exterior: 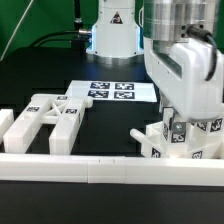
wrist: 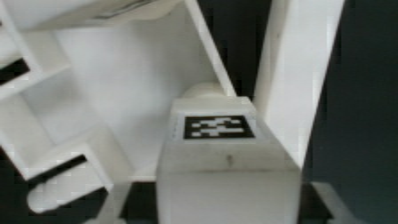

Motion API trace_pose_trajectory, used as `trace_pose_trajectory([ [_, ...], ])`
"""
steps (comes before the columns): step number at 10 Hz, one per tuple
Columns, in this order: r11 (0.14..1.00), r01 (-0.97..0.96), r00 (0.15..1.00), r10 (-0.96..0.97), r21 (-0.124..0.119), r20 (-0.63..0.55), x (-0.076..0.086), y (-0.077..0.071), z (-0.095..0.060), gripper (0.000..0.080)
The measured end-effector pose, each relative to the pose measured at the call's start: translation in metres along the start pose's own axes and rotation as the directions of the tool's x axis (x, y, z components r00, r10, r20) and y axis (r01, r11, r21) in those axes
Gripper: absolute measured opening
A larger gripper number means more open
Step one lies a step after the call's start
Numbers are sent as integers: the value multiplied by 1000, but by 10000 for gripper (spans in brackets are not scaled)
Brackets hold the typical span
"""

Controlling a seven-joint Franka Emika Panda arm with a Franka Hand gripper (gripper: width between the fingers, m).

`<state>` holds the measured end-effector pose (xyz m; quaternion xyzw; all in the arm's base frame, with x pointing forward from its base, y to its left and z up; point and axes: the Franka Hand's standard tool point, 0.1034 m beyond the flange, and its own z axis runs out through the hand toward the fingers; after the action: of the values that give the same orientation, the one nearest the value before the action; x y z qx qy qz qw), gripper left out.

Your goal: Assemble chair

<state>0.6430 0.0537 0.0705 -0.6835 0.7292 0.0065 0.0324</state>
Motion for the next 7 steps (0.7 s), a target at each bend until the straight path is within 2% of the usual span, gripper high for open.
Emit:
trace_pose_trajectory([
  [4, 964, -267, 964, 267, 0, 6, 0, 0, 0, 287],
  [6, 966, -258, 966, 258, 0, 6, 0, 0, 0, 287],
  [7, 976, -216, 976, 216, -1, 5, 0, 1, 0, 383],
])
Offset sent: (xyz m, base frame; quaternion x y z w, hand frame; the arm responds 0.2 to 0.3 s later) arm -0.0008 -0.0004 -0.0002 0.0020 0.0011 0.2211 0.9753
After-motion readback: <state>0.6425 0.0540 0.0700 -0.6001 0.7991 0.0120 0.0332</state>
